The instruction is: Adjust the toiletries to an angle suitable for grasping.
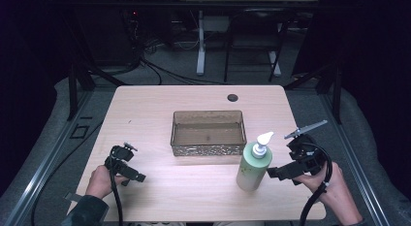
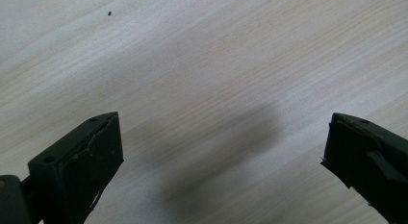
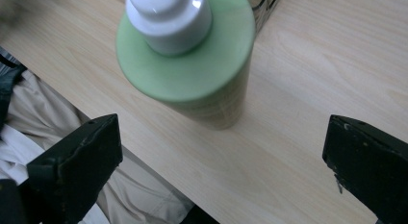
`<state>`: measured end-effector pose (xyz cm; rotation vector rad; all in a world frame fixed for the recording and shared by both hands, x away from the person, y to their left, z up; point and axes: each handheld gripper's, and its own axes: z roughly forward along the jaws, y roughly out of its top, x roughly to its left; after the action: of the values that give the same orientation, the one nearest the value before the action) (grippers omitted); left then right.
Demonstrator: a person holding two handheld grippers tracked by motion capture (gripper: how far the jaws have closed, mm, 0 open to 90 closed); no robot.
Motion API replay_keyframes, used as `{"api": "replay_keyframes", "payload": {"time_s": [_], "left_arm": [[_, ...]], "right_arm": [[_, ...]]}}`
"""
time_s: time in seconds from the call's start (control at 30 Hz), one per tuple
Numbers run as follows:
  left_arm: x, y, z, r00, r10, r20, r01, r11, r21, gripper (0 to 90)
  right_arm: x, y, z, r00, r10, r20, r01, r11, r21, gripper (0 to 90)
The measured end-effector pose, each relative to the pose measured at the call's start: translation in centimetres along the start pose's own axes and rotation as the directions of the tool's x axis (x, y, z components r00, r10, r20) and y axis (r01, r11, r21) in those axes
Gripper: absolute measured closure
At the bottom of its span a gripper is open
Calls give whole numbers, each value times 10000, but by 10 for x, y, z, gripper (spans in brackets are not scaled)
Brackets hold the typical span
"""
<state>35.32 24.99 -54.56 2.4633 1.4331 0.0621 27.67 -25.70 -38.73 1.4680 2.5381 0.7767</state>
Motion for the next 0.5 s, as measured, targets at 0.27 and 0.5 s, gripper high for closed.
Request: {"api": "replay_keyframes", "payload": {"time_s": [0.27, 0.5], "left_arm": [[-1, 0, 1, 10000, -28, 58, 28, 10000, 45, 1], [-1, 0, 2, 10000, 24, 86, -26, 9999, 140, 1]], "right_arm": [[13, 23, -9, 9987, -462, -238, 461, 9989, -9, 1], [18, 40, -15, 9975, -661, -248, 660, 9978, -43, 0]]}}
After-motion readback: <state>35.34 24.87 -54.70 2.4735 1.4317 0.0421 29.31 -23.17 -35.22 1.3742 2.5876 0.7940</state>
